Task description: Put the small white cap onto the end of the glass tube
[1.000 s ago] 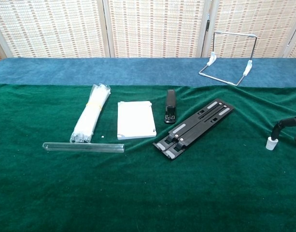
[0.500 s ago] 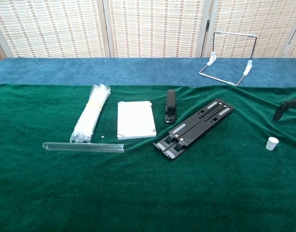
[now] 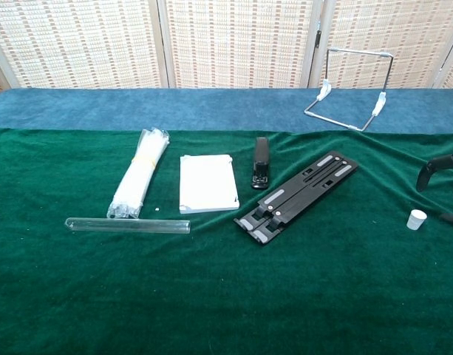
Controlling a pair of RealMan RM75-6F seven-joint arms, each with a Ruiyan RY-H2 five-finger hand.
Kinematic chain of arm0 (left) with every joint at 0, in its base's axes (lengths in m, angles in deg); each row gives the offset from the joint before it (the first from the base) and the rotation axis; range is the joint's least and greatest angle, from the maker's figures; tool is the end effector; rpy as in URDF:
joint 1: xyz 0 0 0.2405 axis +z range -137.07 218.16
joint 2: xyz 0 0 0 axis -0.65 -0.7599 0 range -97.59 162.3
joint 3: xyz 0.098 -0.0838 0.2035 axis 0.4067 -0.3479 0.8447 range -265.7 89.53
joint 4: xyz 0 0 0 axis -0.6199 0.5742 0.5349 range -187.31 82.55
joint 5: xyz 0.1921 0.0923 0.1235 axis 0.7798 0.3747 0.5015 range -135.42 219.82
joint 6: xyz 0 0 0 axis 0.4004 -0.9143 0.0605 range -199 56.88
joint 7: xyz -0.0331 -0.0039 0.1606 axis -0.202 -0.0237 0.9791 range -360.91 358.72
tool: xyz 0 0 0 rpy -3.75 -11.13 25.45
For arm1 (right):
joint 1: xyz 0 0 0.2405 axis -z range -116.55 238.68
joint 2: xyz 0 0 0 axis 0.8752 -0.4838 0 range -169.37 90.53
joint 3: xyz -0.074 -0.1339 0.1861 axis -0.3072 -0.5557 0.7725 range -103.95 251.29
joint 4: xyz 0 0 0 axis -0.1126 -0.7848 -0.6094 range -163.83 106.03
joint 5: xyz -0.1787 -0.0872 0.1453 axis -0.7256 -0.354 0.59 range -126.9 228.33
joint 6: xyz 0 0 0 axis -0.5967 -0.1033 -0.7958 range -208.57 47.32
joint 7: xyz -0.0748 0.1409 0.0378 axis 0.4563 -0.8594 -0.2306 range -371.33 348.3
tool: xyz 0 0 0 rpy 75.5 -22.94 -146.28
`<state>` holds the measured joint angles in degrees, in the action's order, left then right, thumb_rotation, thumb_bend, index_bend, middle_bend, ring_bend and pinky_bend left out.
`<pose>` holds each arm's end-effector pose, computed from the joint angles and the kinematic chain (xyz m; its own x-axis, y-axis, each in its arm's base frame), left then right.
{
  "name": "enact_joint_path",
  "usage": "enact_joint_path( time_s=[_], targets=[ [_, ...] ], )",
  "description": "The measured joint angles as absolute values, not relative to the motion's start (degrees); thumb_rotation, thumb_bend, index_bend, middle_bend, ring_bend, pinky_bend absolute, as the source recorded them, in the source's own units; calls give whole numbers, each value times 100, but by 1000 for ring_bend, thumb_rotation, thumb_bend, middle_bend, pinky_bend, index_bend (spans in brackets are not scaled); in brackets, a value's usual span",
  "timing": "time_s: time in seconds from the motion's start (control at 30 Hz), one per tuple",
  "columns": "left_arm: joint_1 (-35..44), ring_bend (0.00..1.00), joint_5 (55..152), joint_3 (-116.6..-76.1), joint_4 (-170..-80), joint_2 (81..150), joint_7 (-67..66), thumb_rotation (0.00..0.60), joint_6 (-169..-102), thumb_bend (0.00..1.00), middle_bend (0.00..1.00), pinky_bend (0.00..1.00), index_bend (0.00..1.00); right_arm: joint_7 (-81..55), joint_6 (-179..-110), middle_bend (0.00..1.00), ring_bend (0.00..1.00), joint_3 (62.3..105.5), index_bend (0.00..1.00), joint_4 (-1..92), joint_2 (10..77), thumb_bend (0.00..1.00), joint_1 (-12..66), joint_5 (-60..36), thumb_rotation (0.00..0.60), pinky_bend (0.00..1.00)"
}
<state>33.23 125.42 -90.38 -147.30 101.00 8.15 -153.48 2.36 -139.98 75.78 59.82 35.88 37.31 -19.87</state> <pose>-0.2917 0.2109 0.0829 0.4274 0.0546 0.9024 0.9040 -0.0169 -0.4272 -0.2780 -0.2809 0.0024 0.4770 -0.3532 0.8048 -0.8781 -0.1509 0.4542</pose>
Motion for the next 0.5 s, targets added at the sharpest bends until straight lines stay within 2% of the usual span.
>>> enact_joint_path(
  time_s=[0.2, 0.33, 0.5],
  targets=[
    [3312, 219, 12561, -9030, -14768, 10106, 842, 600, -15334, 434, 307, 104, 301, 355, -14039, 954, 1000, 7533, 365, 5841, 3562, 246, 3746, -2102, 523, 1000],
    [3305, 219, 12563, -9028, -14793, 10092, 841, 600, -15320, 435, 307, 100, 298, 320, -13969, 959, 1000, 7547, 416, 5784, 3587, 303, 3708, -2106, 524, 1000],
    [3313, 219, 12554, -9025, -14800, 10081, 852, 600, -15323, 434, 307, 95, 293, 430, -13705, 959, 1000, 7580, 434, 5638, 3673, 352, 3553, -2042, 524, 1000]
  ],
)
